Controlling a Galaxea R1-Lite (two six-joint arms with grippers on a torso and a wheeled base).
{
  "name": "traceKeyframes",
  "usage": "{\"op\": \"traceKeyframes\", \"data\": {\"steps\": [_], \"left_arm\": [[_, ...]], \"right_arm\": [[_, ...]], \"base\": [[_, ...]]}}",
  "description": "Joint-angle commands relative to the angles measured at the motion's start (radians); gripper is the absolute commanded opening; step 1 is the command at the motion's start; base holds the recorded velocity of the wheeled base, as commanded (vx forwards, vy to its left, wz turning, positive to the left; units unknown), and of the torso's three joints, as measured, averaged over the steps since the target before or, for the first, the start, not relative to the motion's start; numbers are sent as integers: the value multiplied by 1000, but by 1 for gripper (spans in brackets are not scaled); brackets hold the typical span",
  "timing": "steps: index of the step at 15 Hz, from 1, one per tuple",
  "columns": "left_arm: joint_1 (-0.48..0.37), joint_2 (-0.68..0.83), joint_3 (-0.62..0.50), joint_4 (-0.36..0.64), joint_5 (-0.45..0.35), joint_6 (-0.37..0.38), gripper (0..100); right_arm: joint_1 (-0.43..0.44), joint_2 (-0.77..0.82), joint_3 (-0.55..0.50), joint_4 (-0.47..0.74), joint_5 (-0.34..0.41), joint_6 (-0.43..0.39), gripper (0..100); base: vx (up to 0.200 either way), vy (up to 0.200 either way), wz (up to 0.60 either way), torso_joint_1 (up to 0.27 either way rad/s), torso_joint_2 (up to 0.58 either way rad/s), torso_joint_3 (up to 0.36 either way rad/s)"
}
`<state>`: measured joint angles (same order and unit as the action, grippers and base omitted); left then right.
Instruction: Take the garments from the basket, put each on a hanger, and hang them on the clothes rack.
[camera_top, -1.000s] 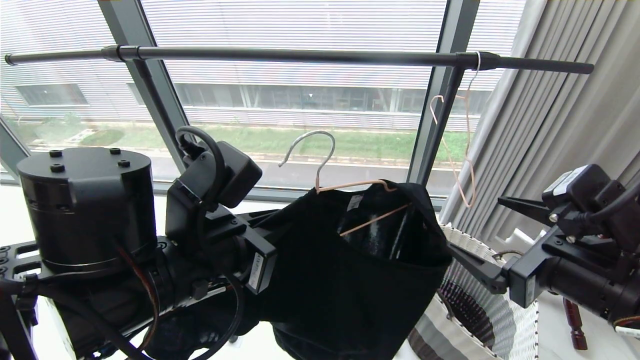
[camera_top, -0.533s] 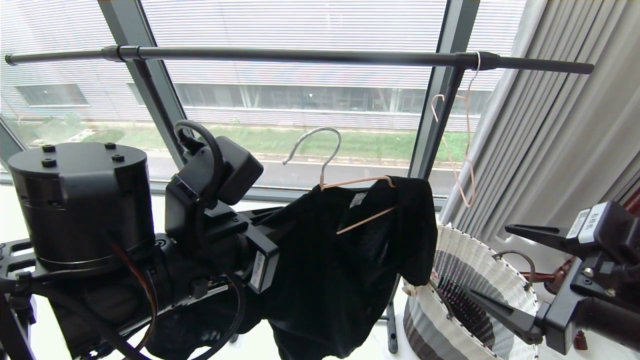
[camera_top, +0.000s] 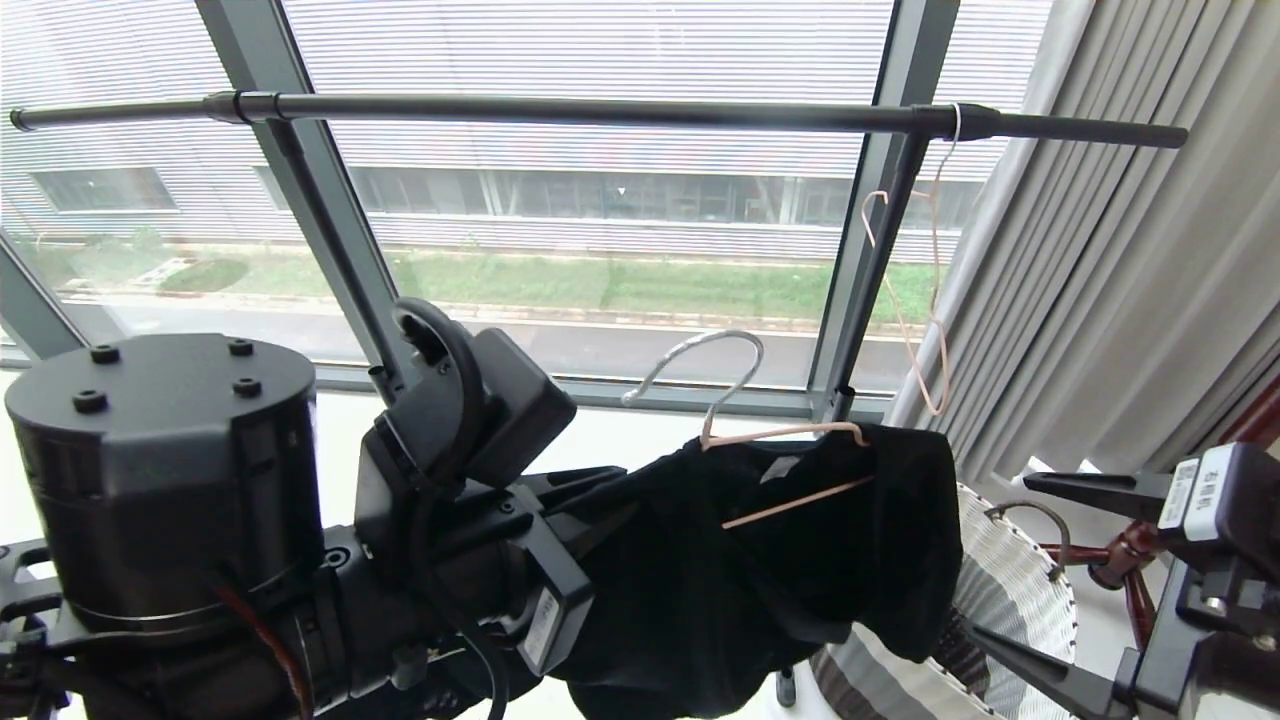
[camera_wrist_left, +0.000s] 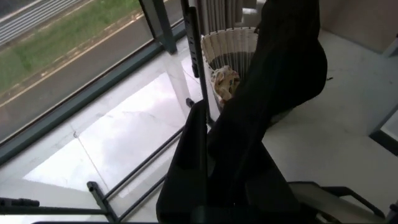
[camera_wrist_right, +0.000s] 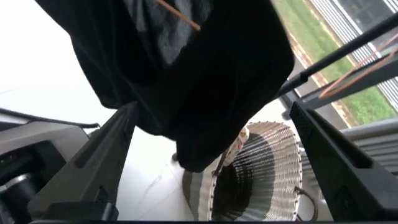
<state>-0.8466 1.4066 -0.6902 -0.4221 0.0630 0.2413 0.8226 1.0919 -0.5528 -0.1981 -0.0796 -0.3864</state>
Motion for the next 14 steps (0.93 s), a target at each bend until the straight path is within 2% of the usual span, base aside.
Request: {"op": "traceKeyframes", "data": {"steps": [1, 5, 7, 12, 14], "left_arm": [[-22, 25, 14, -1, -2, 3, 0], [-131, 58, 23, -1, -2, 6, 0], [-174, 71, 20, -1, 0, 7, 0], [-235, 72, 20, -1, 5, 7, 0], [-241, 69, 20, -1, 5, 7, 0]], "right_arm": [[0, -33, -85, 72, 57, -46, 100], [3, -6, -216, 275, 196, -147, 100], [10, 19, -226, 327, 236, -177, 100], [72, 117, -226, 328, 251, -177, 100], [95, 152, -239, 325, 290, -151, 100]], "base": [[0, 0, 0, 0, 0, 0], [0, 0, 0, 0, 0, 0], [0, 0, 0, 0, 0, 0], [0, 0, 0, 0, 0, 0], [0, 0, 0, 0, 0, 0]]}}
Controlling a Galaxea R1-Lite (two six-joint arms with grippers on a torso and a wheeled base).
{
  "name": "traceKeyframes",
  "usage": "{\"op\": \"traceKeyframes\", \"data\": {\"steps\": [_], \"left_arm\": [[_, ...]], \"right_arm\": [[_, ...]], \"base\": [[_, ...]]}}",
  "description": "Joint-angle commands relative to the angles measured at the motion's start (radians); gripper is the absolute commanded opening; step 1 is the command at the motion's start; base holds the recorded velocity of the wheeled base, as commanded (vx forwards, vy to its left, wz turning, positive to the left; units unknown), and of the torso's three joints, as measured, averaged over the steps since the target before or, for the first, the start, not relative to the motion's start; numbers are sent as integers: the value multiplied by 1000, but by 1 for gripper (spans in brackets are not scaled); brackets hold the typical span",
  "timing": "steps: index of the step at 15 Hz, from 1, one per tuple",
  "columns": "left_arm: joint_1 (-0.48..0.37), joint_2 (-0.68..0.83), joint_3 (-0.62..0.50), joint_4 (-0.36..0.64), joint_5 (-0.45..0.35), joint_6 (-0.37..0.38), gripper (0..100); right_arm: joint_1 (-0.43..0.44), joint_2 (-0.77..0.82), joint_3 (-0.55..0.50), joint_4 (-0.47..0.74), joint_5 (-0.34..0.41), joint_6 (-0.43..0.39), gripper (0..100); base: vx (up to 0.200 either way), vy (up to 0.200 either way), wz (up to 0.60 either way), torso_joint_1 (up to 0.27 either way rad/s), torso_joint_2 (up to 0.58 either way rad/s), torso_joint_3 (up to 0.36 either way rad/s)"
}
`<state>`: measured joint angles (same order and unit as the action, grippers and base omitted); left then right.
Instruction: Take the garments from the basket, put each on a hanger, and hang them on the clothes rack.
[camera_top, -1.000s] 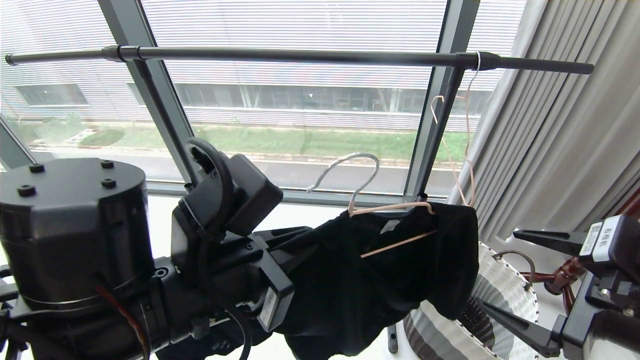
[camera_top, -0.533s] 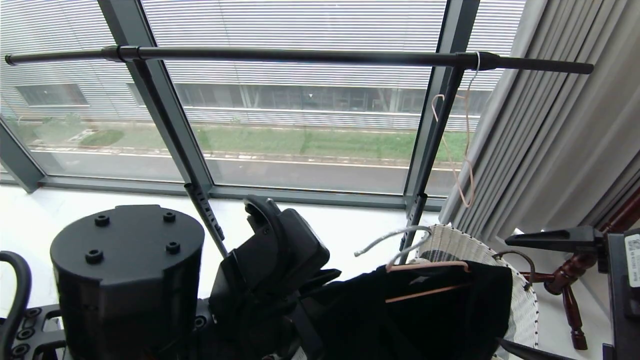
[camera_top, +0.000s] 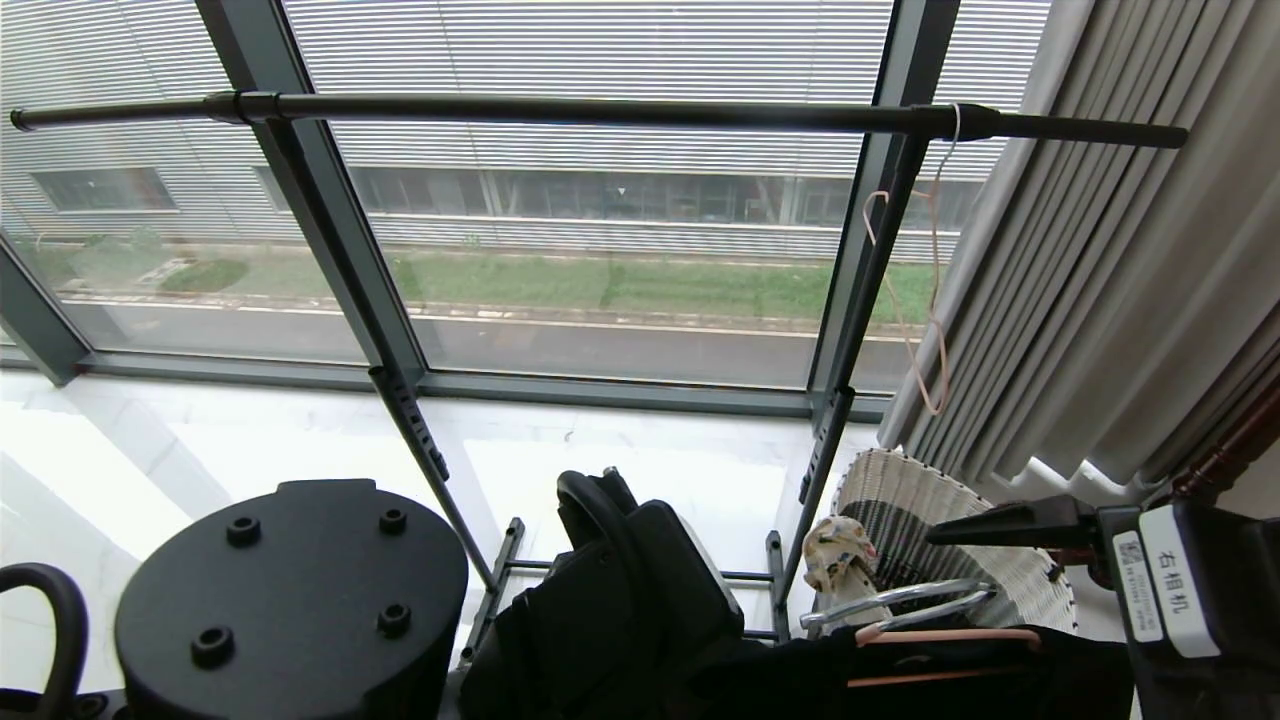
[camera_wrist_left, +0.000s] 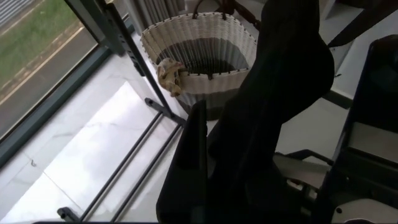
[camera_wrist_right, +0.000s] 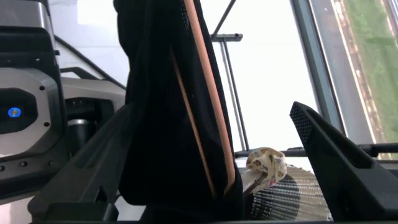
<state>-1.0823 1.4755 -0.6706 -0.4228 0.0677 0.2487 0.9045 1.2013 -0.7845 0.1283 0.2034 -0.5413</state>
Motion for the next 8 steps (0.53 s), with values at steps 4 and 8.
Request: {"op": "traceKeyframes", "data": {"steps": [4, 8], "left_arm": [[-16, -4, -1, -1, 0, 47, 0], [-25, -4, -21, -1, 0, 52, 0]], "right_arm": [[16, 60, -12, -3, 11, 27, 100], [16, 60, -6, -3, 11, 41, 100]], "base": [[0, 0, 0, 0, 0, 0], [0, 0, 0, 0, 0, 0]]}}
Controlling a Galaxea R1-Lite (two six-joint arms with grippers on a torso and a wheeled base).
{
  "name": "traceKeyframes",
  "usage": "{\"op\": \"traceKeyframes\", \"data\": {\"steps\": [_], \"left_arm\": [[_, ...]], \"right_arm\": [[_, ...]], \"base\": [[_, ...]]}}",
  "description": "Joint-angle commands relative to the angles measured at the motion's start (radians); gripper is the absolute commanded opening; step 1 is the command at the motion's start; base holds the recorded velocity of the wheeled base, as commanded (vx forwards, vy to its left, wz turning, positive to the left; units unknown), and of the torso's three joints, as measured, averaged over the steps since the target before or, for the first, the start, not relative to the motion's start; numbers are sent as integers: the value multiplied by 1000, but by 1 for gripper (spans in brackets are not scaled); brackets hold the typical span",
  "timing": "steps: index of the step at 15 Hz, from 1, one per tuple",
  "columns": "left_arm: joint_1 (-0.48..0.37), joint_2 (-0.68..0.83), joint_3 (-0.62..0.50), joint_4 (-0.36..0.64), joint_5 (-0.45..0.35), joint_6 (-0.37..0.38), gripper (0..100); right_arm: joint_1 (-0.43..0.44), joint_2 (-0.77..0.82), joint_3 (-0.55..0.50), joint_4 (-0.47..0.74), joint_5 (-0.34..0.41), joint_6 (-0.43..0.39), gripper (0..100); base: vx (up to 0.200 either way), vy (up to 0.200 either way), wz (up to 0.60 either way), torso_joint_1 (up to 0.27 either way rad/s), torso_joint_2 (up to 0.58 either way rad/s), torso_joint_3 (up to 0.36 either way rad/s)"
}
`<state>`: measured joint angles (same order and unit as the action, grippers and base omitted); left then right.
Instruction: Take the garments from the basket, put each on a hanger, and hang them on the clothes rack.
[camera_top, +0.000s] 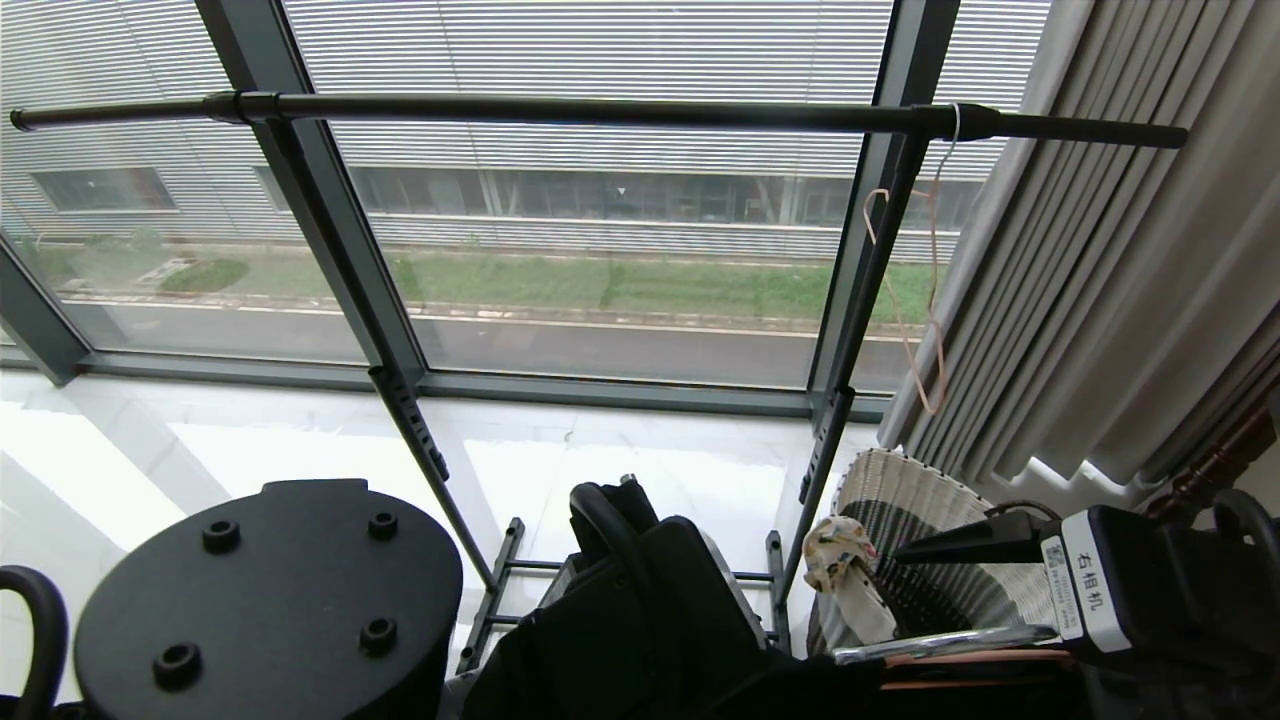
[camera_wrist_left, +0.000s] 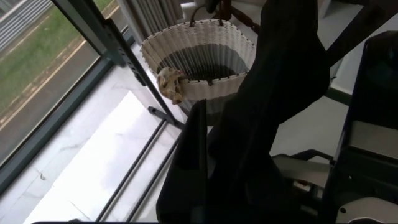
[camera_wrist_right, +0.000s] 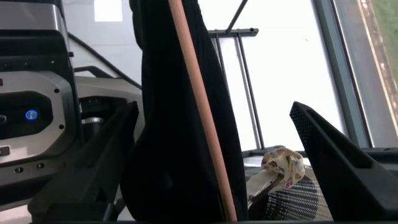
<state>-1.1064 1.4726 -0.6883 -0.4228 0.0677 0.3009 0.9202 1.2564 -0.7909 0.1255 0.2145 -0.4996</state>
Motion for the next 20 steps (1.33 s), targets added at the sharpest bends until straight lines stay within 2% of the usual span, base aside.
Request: {"op": "traceKeyframes", "data": {"steps": [1, 2, 11, 12, 15, 16, 20], "left_arm": [[-1, -1, -16, -1, 0, 0, 0], [-1, -1, -19, -1, 0, 0, 0], [-1, -11, -20, -1, 1, 1, 0], [-1, -9, -20, -1, 3, 1, 100], [-1, -12, -20, -1, 34, 1, 100], [-1, -23, -19, -1, 58, 1, 100], [3, -55, -13, -1, 66, 0, 100]], "right_arm": [[0, 5, 10, 0, 0, 1, 100], [0, 5, 13, 0, 0, 1, 0], [-3, 1, 12, -4, -10, -1, 0], [-3, 1, 13, -14, -10, -1, 0], [-6, 1, 13, -57, -26, -5, 0], [-6, 0, 13, -86, -58, -10, 0], [-9, 1, 13, -173, -78, -62, 0]], "base": [[0, 0, 0, 0, 0, 0], [0, 0, 0, 0, 0, 0], [0, 0, 0, 0, 0, 0], [0, 0, 0, 0, 0, 0], [0, 0, 0, 0, 0, 0], [0, 0, 0, 0, 0, 0], [0, 0, 0, 0, 0, 0]]}}
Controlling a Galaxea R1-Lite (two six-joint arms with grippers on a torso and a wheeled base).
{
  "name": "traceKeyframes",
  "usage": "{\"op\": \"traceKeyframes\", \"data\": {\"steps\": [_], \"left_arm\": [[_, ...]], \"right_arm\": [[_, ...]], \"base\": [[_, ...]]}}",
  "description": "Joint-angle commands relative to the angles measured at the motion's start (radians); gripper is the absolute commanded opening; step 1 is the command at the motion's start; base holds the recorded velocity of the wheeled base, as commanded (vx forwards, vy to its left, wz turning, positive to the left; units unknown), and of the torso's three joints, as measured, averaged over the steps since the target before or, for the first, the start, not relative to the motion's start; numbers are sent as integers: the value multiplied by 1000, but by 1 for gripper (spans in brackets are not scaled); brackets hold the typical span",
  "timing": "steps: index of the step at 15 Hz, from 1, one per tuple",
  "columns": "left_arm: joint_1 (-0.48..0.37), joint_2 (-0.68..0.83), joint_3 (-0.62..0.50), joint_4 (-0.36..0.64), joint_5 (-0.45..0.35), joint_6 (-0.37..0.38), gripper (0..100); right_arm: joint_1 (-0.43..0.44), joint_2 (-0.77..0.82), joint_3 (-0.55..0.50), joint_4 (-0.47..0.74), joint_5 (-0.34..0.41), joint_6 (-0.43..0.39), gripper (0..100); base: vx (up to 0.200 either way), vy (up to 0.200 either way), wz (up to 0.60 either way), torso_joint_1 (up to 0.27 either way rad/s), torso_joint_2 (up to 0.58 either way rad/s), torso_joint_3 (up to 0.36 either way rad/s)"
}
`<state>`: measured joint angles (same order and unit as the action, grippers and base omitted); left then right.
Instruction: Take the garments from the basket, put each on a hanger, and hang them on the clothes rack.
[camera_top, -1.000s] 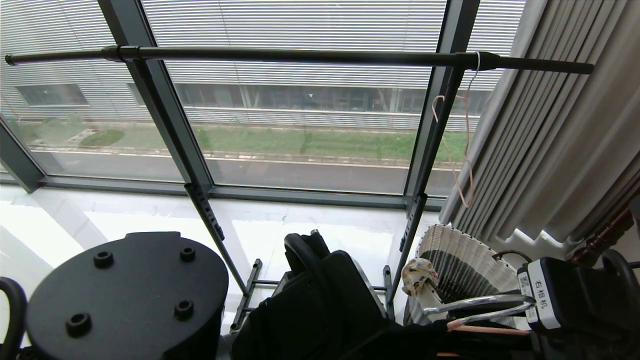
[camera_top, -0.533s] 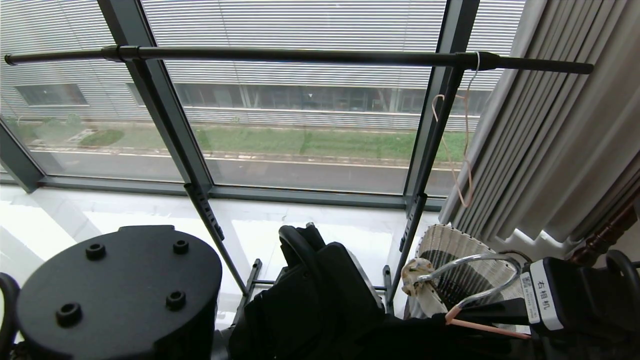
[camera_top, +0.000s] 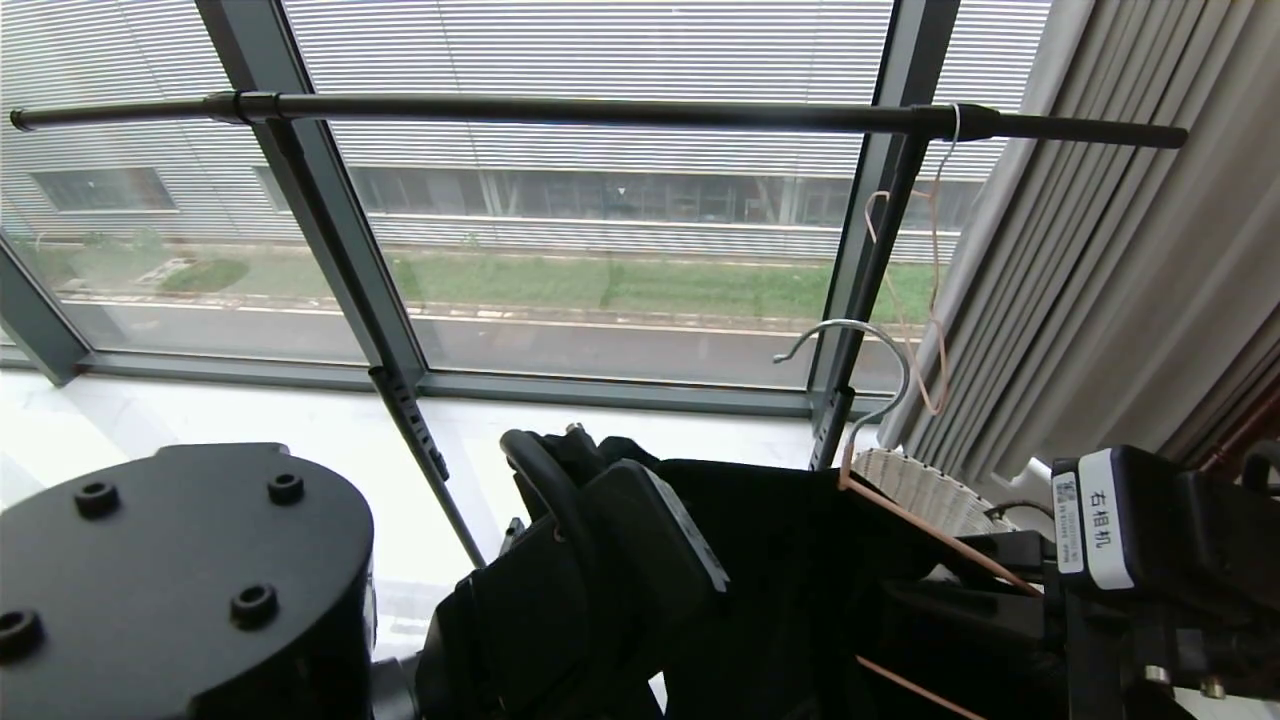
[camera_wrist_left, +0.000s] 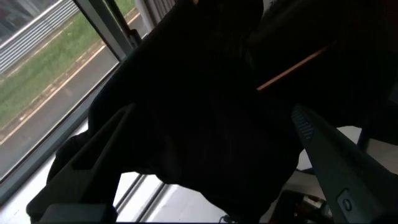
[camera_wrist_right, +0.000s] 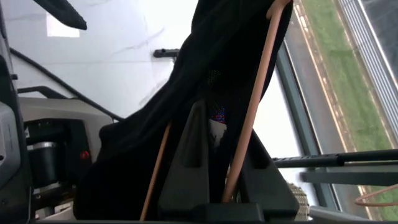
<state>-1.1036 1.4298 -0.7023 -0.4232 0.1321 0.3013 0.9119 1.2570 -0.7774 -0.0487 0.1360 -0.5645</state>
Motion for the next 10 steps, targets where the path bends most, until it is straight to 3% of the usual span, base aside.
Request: {"op": "traceKeyframes", "data": {"steps": [1, 5, 9, 10], "left_arm": [[4, -12, 1, 0, 3, -1, 100], [88, -40, 52, 0, 4, 1, 100], [357, -149, 205, 0, 1, -2, 100], [465, -175, 244, -2, -14, -4, 100]], "right_arm": [[-4, 1, 0, -6, 1, -11, 0], [-65, -1, 6, -60, 4, -94, 0], [-97, -2, 3, -74, 48, -178, 0], [-97, -2, 4, -91, 57, -190, 0]], "base": [[0, 0, 0, 0, 0, 0], [0, 0, 0, 0, 0, 0], [0, 0, 0, 0, 0, 0], [0, 0, 0, 0, 0, 0]]}}
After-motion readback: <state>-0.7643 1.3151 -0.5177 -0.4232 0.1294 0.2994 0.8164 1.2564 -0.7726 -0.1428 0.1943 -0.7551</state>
